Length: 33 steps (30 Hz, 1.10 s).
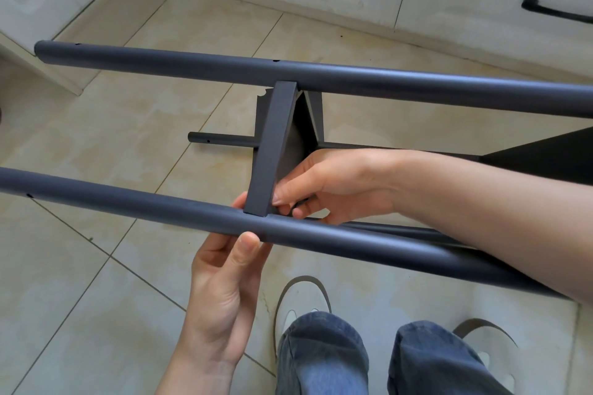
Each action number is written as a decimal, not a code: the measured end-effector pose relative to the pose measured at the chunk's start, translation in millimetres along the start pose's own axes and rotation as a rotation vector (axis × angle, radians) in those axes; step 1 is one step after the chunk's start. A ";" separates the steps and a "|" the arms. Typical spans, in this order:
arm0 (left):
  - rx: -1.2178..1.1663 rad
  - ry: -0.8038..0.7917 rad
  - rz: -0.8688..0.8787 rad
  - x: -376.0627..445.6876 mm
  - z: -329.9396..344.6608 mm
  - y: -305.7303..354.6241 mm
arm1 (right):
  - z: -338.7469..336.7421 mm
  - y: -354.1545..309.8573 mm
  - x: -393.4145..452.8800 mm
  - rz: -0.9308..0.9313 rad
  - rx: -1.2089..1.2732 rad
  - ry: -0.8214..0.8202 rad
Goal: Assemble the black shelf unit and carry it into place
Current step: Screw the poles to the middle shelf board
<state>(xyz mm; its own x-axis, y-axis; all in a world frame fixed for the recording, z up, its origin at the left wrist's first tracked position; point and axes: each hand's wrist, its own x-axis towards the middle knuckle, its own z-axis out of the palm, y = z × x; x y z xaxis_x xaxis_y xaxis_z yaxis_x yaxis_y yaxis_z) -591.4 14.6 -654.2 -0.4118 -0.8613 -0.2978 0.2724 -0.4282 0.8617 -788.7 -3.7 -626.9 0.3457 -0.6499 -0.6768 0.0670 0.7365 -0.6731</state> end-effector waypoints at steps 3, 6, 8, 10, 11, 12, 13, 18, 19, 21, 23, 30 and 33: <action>-0.007 -0.011 0.006 0.2 1.9 0.6 | 0.9 -1.7 -0.9 -0.004 -0.002 0.004; 0.001 0.014 0.002 0.6 1.6 -0.4 | 3.3 -2.9 -0.1 0.010 -0.012 0.026; 0.005 0.033 -0.006 0.8 0.6 -0.6 | 5.4 -2.1 1.2 0.027 -0.023 0.034; 0.011 0.031 -0.007 1.1 0.0 -0.1 | 5.8 -1.0 1.6 0.023 -0.026 0.036; 0.014 0.022 -0.006 1.3 0.0 0.2 | 5.0 -0.4 1.3 0.013 -0.020 0.033; 0.017 0.013 -0.004 1.2 0.2 0.6 | 3.4 -0.2 0.7 0.000 -0.012 0.023; 0.018 0.006 -0.002 1.1 0.4 0.9 | 1.7 -0.2 -0.1 -0.012 0.000 0.008; -0.003 0.011 -0.007 0.5 1.3 0.9 | -0.2 0.8 0.1 -0.012 0.046 -0.020; -0.008 0.008 -0.007 0.5 1.1 0.6 | 0.6 1.1 0.8 -0.005 0.044 -0.020; -0.014 0.003 -0.011 0.8 0.6 0.2 | 2.4 1.1 1.9 0.012 0.043 -0.019; -0.009 0.009 -0.014 1.3 -0.8 -0.6 | 3.4 1.1 2.8 0.025 0.043 -0.006; -0.001 0.007 -0.012 1.2 -2.3 -1.2 | 2.1 1.1 0.5 0.013 0.075 -0.040; 0.002 0.012 -0.015 1.2 -1.6 -1.2 | 4.7 2.8 2.8 0.025 0.083 -0.029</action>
<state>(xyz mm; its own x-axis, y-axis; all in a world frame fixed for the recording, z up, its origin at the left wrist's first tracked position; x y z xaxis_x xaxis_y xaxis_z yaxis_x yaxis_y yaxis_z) -590.8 13.7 -656.3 -0.4056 -0.8580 -0.3151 0.2644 -0.4402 0.8581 -783.2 -2.6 -629.3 0.3750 -0.6264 -0.6834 0.1350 0.7662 -0.6283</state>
